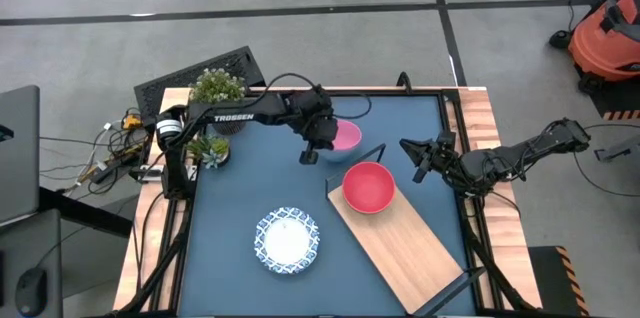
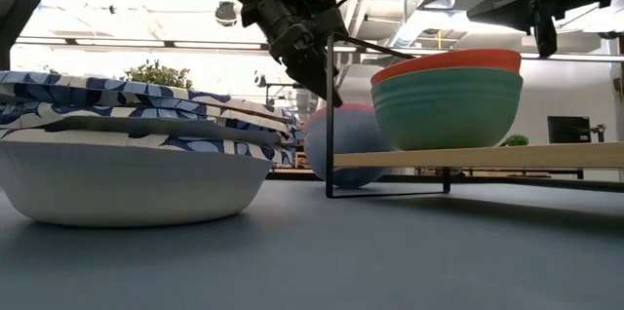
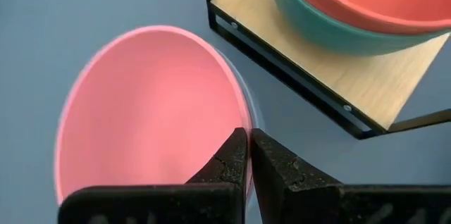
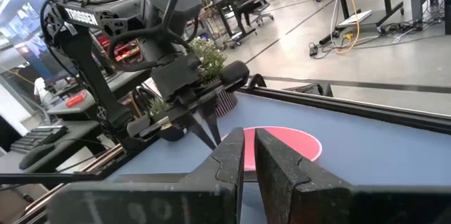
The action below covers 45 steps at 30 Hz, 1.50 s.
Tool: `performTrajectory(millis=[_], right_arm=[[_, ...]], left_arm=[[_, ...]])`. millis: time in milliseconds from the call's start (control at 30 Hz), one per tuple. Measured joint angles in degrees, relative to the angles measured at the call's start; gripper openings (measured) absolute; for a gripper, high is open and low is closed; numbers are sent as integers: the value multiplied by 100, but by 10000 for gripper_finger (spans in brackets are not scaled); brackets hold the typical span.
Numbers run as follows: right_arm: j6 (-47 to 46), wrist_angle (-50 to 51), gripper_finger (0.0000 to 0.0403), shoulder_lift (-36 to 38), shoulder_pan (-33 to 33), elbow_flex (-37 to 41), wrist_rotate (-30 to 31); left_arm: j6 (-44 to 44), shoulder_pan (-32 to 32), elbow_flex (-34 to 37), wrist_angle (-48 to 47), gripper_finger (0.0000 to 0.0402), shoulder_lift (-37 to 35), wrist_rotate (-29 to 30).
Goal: Place and stack bowls onto a shelf
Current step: Stack the pink bowl on top of the orange bowl on the shelf
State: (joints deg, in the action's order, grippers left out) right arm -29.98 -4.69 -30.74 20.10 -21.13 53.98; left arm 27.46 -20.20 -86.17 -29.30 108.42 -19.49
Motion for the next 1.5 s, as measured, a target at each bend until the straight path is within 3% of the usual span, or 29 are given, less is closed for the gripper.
performTrajectory(millis=[233,567,733,1067,1500], right_arm=[[0,0,63,0,0,-1,-2],[-2,0,63,0,0,0,-4],[-4,-2,63,0,0,0,-7],[-17,-2,63,2,0,-1,-7],[-54,-3,63,2,0,-1,-9]], left_arm=[[152,-5,19,-134,30,4,66],[267,25,19,-232,156,7,66],[275,26,19,-548,196,7,63],[1258,186,19,-824,197,32,177],[1849,174,22,-809,197,46,152]])
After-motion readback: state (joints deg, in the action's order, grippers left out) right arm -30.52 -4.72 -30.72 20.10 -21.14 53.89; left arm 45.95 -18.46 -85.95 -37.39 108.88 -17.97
